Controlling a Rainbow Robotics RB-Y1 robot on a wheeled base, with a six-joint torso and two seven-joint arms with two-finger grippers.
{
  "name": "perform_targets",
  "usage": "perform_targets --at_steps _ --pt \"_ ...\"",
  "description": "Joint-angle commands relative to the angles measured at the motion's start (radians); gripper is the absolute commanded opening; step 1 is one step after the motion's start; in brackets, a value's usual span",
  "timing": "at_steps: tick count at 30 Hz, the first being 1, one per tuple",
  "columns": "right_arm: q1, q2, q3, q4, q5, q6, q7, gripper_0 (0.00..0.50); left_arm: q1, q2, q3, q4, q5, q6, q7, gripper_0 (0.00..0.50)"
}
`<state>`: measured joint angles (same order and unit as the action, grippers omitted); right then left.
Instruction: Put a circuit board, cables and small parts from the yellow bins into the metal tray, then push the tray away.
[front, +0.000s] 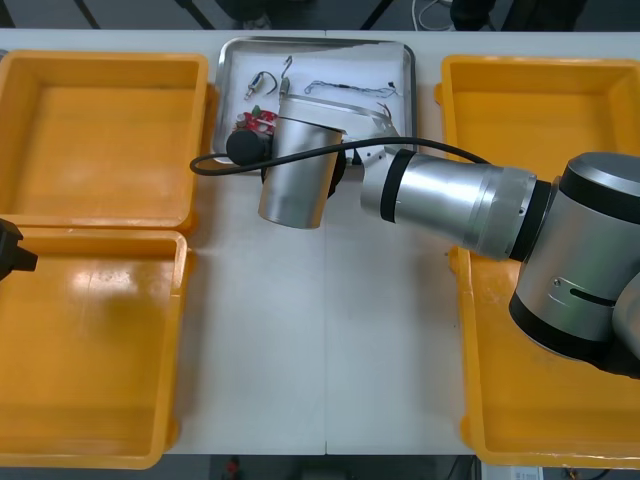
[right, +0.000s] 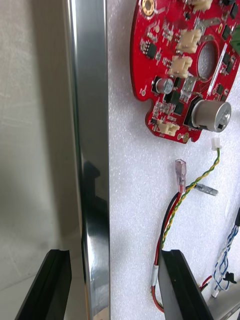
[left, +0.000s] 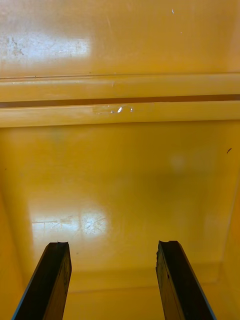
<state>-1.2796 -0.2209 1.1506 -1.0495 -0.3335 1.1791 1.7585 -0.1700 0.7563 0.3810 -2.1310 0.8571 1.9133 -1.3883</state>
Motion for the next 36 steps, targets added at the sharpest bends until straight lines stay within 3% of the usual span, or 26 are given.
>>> perform_targets --at_steps 1,8,20,24,29,36 --pt "-0.044 0.018 -0.046 -0.063 0.008 0.071 0.045 0.5 0.018 0.038 0.029 -0.03 0.008 0.007 -0.015 0.5" --pt "0.066 -0.003 -0.181 -0.267 0.008 0.208 0.045 0.5 0.018 0.038 0.029 -0.03 0.008 0.007 -0.015 0.5" --pt "0.267 -0.017 -0.367 -0.641 0.019 0.545 0.03 0.5 0.018 0.038 0.029 -0.03 0.008 0.007 -0.015 0.5" --pt "0.382 -0.035 -0.463 -0.784 0.034 0.625 0.021 0.5 0.018 0.038 0.029 -0.03 0.008 0.007 -0.015 0.5" --pt "0.516 -0.101 -0.565 -0.975 0.036 0.734 0.001 0.5 0.018 0.038 0.029 -0.03 0.008 0.007 -0.015 0.5" --pt "0.623 -0.175 -0.695 -1.132 0.007 0.741 -0.085 0.5 0.018 0.038 0.029 -0.03 0.008 0.007 -0.015 0.5"
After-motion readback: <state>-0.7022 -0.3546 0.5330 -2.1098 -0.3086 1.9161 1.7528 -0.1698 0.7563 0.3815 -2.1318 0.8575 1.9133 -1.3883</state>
